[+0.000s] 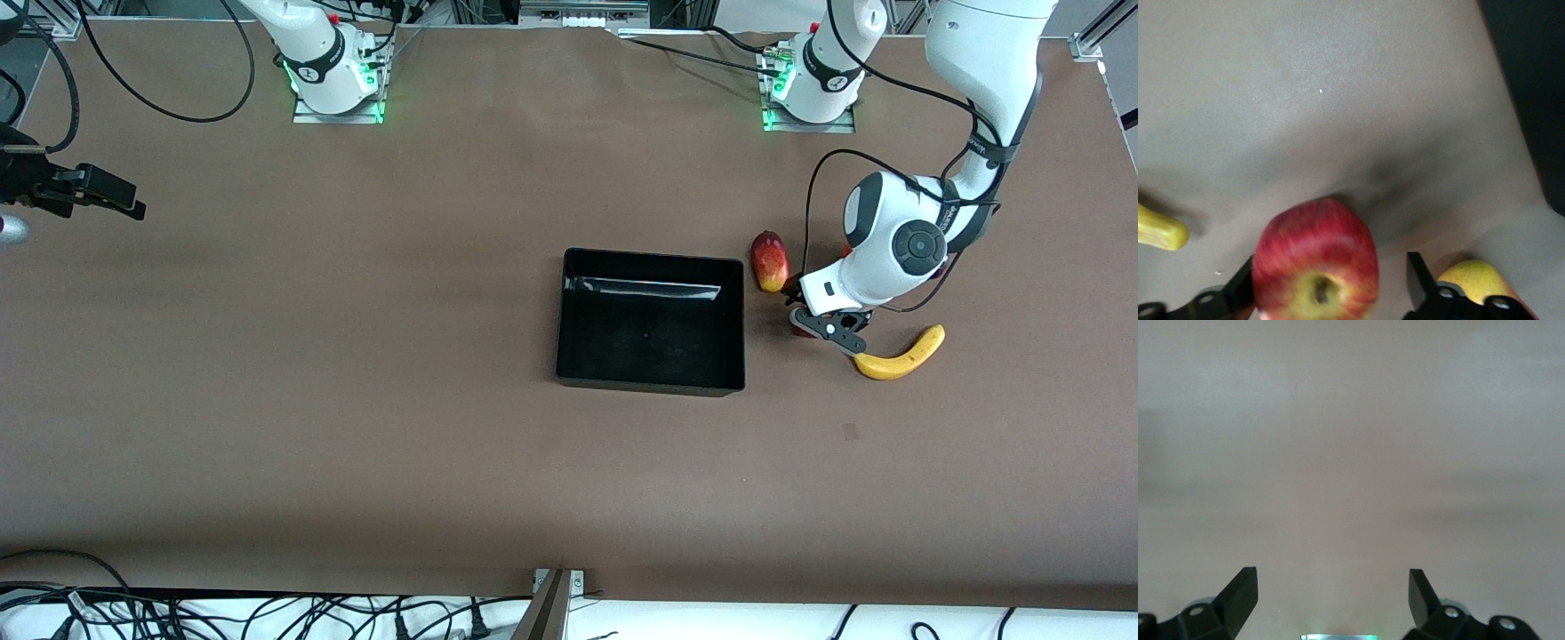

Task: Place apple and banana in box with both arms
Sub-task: 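Close the left gripper on the small red apple and lift, then carry the apple into the black box and open the left gripper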

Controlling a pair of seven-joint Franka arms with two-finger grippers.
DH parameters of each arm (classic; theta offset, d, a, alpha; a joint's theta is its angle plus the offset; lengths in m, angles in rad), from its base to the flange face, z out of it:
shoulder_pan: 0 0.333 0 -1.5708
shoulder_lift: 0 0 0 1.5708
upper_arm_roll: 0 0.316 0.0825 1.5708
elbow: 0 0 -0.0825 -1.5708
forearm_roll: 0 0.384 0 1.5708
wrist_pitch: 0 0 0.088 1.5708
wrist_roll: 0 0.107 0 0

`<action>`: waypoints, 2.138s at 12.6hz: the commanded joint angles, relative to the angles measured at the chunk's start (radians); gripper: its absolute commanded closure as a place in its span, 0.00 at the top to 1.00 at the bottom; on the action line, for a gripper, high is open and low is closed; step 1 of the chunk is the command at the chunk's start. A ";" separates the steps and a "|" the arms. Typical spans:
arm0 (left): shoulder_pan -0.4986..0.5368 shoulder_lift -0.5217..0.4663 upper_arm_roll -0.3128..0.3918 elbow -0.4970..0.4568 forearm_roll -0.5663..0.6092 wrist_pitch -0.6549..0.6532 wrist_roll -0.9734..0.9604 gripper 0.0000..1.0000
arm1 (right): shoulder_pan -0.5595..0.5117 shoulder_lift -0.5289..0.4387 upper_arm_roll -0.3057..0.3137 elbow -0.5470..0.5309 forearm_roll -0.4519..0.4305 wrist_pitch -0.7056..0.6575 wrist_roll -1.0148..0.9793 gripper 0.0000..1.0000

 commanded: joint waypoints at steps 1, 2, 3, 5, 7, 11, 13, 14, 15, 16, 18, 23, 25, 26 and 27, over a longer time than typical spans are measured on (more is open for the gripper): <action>-0.011 0.006 0.009 0.008 0.004 0.010 0.020 0.00 | -0.010 0.005 0.008 0.024 0.004 -0.048 -0.005 1.00; -0.011 0.000 0.009 0.010 0.012 0.010 0.019 0.00 | -0.010 0.005 0.006 0.024 0.005 -0.050 0.001 1.00; -0.011 -0.021 0.009 0.010 0.012 0.005 0.017 0.00 | -0.010 0.005 0.006 0.024 0.005 -0.056 0.006 1.00; -0.012 -0.113 0.006 0.011 0.012 -0.048 0.008 0.00 | -0.010 0.005 0.006 0.024 0.005 -0.056 0.004 1.00; -0.078 -0.205 0.003 0.046 -0.016 -0.169 -0.004 0.00 | -0.010 0.005 0.005 0.024 0.005 -0.056 -0.006 1.00; -0.295 -0.198 0.003 0.122 -0.180 -0.223 -0.321 0.00 | -0.011 0.005 0.003 0.024 0.001 -0.055 -0.006 1.00; -0.426 -0.104 0.003 0.223 -0.185 -0.210 -0.563 0.00 | -0.011 0.005 0.003 0.024 0.001 -0.053 -0.006 1.00; -0.476 -0.042 0.003 0.293 -0.182 -0.204 -0.652 0.00 | -0.014 0.007 0.002 0.024 0.004 -0.055 -0.008 1.00; -0.521 0.019 0.003 0.362 -0.175 -0.202 -0.717 0.00 | -0.014 0.007 0.002 0.024 0.005 -0.056 -0.008 1.00; -0.547 0.070 0.005 0.404 -0.180 -0.202 -0.748 0.00 | -0.014 0.002 0.002 0.024 0.004 -0.064 -0.008 1.00; -0.566 0.148 0.005 0.470 -0.180 -0.191 -0.786 0.00 | -0.011 0.004 0.005 0.024 0.001 -0.058 -0.005 1.00; -0.573 0.268 0.005 0.499 -0.188 -0.153 -0.793 0.00 | -0.011 0.004 0.005 0.024 0.004 -0.058 -0.005 1.00; -0.580 0.288 0.005 0.498 -0.186 -0.153 -0.793 0.00 | -0.011 0.004 0.005 0.024 0.005 -0.059 -0.005 1.00; -0.580 0.290 0.005 0.498 -0.185 -0.153 -0.791 0.00 | -0.011 0.004 0.005 0.024 0.005 -0.055 -0.005 1.00; -0.580 0.288 0.005 0.498 -0.183 -0.153 -0.788 0.00 | -0.011 0.004 0.005 0.024 0.007 -0.059 -0.005 1.00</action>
